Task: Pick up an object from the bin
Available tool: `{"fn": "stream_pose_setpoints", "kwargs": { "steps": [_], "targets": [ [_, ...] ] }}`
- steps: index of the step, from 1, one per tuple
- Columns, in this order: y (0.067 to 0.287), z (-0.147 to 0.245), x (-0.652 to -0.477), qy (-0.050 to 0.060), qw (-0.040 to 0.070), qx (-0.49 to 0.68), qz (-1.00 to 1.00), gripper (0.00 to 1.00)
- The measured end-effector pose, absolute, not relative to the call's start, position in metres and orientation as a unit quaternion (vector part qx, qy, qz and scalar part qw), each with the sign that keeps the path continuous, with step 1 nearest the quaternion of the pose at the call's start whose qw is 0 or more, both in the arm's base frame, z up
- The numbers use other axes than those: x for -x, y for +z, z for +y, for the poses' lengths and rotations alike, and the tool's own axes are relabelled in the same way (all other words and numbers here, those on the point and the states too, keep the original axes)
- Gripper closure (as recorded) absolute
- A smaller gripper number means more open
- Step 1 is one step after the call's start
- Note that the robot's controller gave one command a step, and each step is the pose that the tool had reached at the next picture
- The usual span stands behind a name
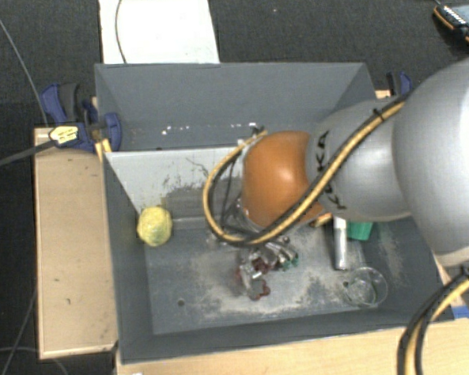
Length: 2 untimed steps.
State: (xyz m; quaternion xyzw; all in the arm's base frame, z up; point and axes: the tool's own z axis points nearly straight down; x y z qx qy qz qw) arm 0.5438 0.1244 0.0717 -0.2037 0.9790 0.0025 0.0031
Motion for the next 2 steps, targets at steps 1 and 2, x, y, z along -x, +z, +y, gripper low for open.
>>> {"fn": "stream_pose_setpoints", "kwargs": {
  "steps": [1,2],
  "targets": [
    [0.110,0.065,-0.539,0.001,0.005,0.088,0.996,0.00],
    [0.116,0.077,-0.544,0.002,0.004,0.117,0.993,0.00]
  ]
}}
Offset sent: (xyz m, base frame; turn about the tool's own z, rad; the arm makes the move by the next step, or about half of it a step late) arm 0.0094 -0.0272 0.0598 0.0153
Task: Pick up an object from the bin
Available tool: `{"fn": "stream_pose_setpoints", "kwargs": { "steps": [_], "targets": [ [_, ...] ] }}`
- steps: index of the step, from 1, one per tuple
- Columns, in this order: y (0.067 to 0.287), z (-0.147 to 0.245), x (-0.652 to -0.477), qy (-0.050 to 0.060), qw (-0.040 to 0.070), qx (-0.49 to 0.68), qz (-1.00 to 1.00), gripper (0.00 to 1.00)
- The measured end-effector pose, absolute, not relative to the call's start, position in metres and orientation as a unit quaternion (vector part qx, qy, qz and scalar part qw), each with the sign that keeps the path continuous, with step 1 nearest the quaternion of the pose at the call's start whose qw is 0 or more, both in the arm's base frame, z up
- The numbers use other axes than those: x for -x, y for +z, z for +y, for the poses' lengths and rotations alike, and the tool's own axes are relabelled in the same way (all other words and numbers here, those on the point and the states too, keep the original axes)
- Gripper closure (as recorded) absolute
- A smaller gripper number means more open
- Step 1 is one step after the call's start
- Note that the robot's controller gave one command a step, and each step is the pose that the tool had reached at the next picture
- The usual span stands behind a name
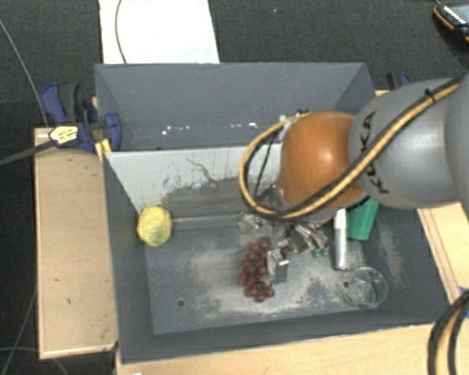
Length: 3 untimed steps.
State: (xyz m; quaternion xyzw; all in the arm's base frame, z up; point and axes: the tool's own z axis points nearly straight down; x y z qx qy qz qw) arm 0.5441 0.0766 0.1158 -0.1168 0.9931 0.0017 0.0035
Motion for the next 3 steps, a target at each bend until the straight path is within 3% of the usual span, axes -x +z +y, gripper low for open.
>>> {"fn": "stream_pose_setpoints", "kwargs": {
  "steps": [1,2,3],
  "targets": [
    [0.101,0.113,-0.556,0.002,0.007,0.187,0.982,0.00],
    [0.121,0.068,-0.535,0.002,0.007,0.171,0.985,0.00],
    [0.162,0.064,-0.556,0.002,0.010,0.165,0.986,0.00]
  ]
}}
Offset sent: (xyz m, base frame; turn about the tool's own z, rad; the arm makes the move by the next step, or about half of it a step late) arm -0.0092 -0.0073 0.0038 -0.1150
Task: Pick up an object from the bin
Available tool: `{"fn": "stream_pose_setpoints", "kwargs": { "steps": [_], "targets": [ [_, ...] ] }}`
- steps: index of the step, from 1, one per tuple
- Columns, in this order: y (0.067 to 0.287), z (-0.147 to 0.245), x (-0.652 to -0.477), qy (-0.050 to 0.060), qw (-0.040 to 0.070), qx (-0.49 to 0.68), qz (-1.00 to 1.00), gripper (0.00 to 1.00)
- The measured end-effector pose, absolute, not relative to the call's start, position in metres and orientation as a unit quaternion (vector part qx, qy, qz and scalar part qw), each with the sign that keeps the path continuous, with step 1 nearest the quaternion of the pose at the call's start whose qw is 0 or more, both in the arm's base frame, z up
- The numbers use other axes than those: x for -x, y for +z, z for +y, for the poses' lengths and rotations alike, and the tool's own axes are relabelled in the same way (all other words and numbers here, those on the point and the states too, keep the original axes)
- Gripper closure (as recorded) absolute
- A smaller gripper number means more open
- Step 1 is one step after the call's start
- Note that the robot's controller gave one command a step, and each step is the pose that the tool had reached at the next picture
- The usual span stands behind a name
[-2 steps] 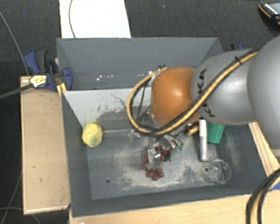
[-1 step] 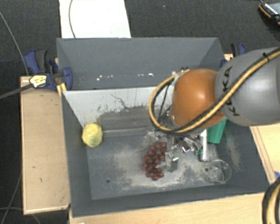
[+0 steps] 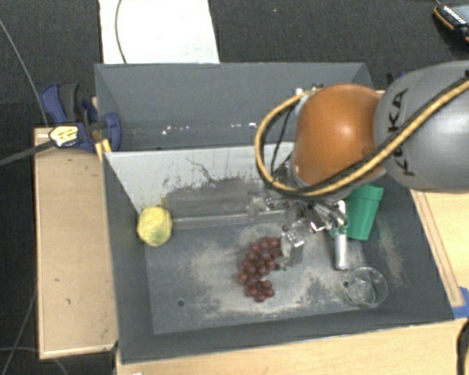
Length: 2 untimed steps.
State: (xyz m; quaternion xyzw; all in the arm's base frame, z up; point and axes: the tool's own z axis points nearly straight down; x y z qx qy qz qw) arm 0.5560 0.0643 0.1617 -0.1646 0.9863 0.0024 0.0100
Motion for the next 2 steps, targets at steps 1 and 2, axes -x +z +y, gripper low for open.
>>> {"fn": "stream_pose_setpoints", "kwargs": {
  "steps": [1,2],
  "targets": [
    [0.109,0.063,-0.544,0.002,0.004,0.176,0.984,0.00],
    [0.136,0.060,-0.548,0.003,0.016,0.151,0.988,0.00]
  ]
}}
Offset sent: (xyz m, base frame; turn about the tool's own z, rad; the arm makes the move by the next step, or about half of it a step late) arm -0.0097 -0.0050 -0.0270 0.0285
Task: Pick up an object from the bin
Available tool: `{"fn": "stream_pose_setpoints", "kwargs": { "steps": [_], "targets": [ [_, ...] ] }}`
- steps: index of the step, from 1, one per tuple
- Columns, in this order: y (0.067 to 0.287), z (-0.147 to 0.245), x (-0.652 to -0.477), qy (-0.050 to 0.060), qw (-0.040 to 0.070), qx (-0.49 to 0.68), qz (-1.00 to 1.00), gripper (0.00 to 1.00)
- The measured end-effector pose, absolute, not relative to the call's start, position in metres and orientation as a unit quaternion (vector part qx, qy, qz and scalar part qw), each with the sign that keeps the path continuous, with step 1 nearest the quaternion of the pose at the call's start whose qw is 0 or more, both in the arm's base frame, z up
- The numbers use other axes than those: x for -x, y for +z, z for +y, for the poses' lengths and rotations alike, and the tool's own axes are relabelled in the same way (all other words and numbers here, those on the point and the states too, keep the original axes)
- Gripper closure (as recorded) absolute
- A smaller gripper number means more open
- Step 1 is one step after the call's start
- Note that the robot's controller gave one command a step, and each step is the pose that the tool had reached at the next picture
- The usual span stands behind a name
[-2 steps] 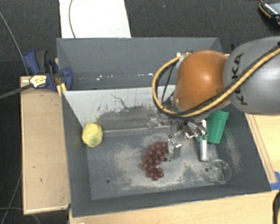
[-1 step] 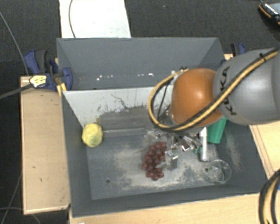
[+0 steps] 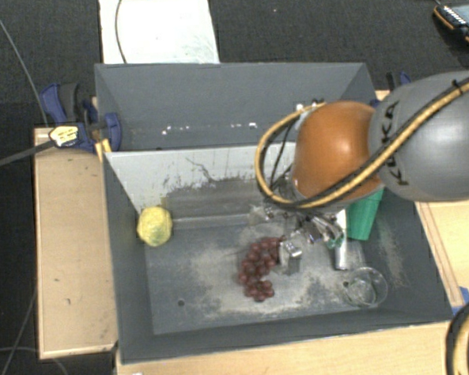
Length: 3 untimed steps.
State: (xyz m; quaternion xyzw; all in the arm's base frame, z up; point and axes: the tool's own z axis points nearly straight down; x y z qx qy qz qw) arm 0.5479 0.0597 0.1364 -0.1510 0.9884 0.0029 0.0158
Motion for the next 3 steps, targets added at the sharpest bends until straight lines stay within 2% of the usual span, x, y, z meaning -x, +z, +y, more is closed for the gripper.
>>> {"fn": "stream_pose_setpoints", "kwargs": {
  "steps": [1,2,3],
  "targets": [
    [0.092,0.054,-0.534,0.003,0.009,0.167,0.986,1.00],
    [0.092,0.054,-0.534,0.003,0.009,0.166,0.986,1.00],
    [0.116,0.010,-0.586,0.000,0.012,0.385,0.923,1.00]
  ]
}}
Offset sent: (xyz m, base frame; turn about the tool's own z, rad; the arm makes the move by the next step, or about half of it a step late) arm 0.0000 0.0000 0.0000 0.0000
